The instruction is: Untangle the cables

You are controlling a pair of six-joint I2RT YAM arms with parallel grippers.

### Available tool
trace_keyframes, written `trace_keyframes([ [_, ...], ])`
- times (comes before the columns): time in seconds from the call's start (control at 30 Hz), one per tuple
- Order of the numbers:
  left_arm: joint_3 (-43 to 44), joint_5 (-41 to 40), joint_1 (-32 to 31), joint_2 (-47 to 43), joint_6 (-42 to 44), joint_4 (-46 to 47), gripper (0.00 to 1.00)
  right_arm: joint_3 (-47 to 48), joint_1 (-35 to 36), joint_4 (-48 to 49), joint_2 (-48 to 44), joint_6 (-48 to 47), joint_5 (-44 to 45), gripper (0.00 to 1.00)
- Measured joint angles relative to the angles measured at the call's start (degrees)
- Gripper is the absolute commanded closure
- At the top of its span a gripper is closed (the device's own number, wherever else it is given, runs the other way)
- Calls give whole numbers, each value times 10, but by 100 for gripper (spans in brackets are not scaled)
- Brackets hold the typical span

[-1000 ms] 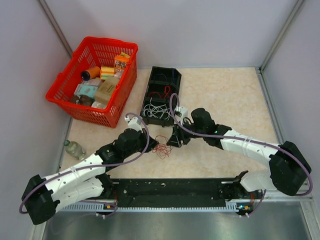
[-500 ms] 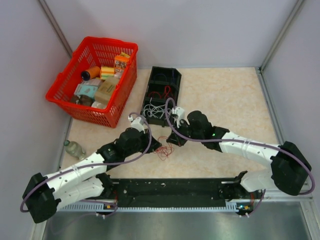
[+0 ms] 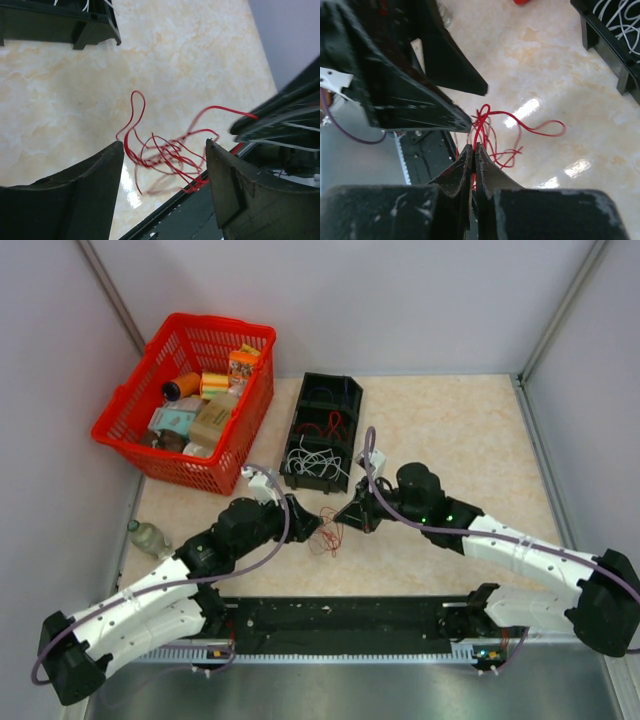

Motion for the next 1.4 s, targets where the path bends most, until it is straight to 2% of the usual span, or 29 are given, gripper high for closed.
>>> trace_keyframes([
  [0.1,0,5,0,26,10,1,30,0,0,10,-19,27,-14,100],
  [0.13,0,7,0,38,11,3,34,0,0,15,-23,34,-19,100],
  [0.17,0,14,0,47,12,6,40,0,0,18,-26,42,-24,100],
  [0.27,0,39,0,66,12,19,66,0,0,18,-30,54,-29,100],
  [0.3,0,45,0,69,10,23,70,0,0,13,-31,57,-24,100],
  [0.37,0,53,0,72,10,26,87,1,0,2,-38,59,-6,100],
  [0.43,0,55,0,72,9,24,100,3,0,-17,-54,59,30,100],
  [0.6,0,42,0,62,7,9,100,20,0,-71,-118,57,136,100],
  [0.73,0,4,0,43,-5,-14,100,46,0,-130,-176,47,280,100],
  [0.87,3,-97,0,21,-47,-87,100,74,-10,-195,-235,24,475,100],
  [1.0,24,-212,0,14,-109,-200,100,96,-85,-232,-273,-8,614,100],
  [1.2,64,-351,0,-21,-184,-331,100,140,-233,-268,-252,-27,657,100],
  [1.4,85,-440,0,-74,-209,-410,100,169,-309,-296,-211,-30,638,100],
])
